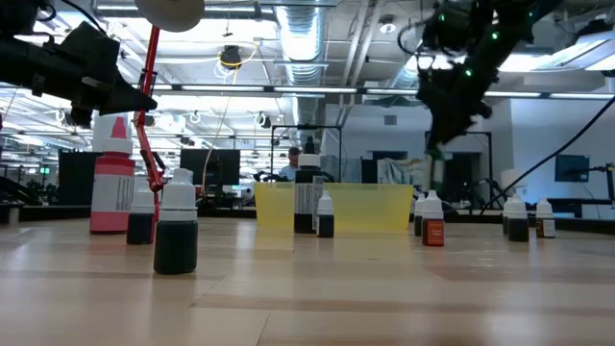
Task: Pick & Place food coloring
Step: Put the large green food coloring bottle into the yellow bin
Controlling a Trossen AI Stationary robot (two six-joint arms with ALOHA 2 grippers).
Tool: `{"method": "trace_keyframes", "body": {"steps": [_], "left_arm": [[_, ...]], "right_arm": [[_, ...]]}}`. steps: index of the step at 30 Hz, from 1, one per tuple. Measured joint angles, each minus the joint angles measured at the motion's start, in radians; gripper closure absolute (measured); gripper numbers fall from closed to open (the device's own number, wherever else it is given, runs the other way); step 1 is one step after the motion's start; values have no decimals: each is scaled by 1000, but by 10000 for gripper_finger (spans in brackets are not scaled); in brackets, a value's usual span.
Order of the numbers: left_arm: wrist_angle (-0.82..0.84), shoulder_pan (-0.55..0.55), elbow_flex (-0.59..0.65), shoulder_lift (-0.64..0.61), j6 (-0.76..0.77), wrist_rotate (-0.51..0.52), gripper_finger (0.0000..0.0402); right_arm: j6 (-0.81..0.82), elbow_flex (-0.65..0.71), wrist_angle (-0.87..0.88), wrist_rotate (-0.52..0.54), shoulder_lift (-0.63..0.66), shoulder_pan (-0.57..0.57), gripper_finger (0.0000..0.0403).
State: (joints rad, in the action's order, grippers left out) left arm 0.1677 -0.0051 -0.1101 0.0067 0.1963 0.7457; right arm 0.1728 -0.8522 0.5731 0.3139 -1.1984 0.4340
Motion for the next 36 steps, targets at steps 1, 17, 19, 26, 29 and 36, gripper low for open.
{"method": "trace_keyframes", "body": {"steps": [1, 17, 19, 26, 29, 36], "left_arm": [[0, 0, 0, 0, 0, 0, 401], [0, 0, 0, 0, 49, 2, 401], [2, 0, 0, 0, 49, 2, 401], [11, 0, 0, 0, 50, -2, 401], [11, 0, 0, 0, 53, -4, 401], [10, 0, 0, 0, 53, -5, 401]], "right_arm": [[-22, -5, -33, 0, 0, -7, 300], [-165, -65, -369, -129, -253, -26, 294], [-176, -112, -337, -126, -295, -19, 294], [-200, -243, -254, -123, -442, 45, 294], [-200, -266, -206, -121, -495, 67, 294], [-198, -277, -226, -122, -552, 92, 294]]}}
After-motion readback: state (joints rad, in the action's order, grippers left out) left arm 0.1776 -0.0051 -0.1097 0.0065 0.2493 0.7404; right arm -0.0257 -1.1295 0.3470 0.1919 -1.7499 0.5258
